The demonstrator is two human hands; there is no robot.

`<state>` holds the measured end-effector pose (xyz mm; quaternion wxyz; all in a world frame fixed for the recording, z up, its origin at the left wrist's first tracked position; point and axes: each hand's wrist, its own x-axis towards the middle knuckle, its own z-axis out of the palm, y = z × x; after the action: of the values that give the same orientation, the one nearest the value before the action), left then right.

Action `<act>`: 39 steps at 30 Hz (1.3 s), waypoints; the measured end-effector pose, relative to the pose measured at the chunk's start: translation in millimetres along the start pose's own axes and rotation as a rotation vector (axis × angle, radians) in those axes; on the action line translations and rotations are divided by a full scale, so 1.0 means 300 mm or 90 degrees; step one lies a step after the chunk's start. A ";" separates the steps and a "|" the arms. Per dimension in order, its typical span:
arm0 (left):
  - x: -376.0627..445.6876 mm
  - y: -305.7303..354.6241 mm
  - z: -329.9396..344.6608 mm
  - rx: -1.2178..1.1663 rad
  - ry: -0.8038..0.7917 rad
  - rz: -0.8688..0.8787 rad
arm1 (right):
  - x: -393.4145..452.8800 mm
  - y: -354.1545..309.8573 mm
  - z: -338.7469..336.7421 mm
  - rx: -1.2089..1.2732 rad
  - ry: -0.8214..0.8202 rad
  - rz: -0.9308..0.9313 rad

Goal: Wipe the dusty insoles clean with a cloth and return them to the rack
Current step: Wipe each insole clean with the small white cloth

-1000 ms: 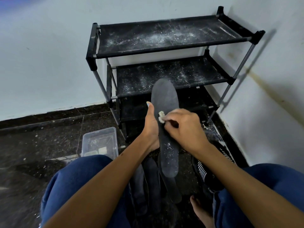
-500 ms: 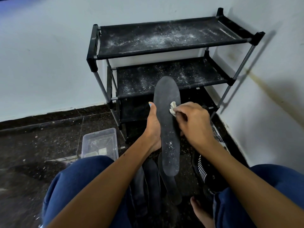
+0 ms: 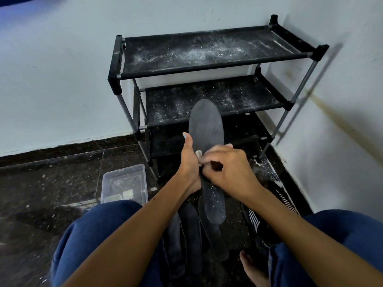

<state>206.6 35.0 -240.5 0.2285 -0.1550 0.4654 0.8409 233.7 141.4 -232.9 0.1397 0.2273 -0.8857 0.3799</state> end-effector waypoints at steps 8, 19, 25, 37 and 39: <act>0.026 0.012 -0.010 -0.025 0.024 0.027 | 0.009 0.028 -0.012 -0.110 0.100 0.037; 0.022 0.031 -0.017 -0.032 -0.011 0.036 | -0.006 0.006 0.005 -0.107 0.082 0.033; 0.027 0.042 -0.020 -0.084 -0.026 0.035 | -0.006 0.036 0.003 -0.123 0.059 0.078; 0.026 0.050 -0.016 -0.034 -0.016 0.049 | 0.007 0.037 -0.020 -0.077 0.087 0.094; 0.026 0.048 -0.016 -0.042 -0.021 0.039 | 0.001 0.012 -0.006 -0.068 0.078 0.062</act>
<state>192.8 26.0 -236.5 0.2051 -0.1345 0.4384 0.8647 231.7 144.8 -233.7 0.1871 0.1524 -0.9043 0.3521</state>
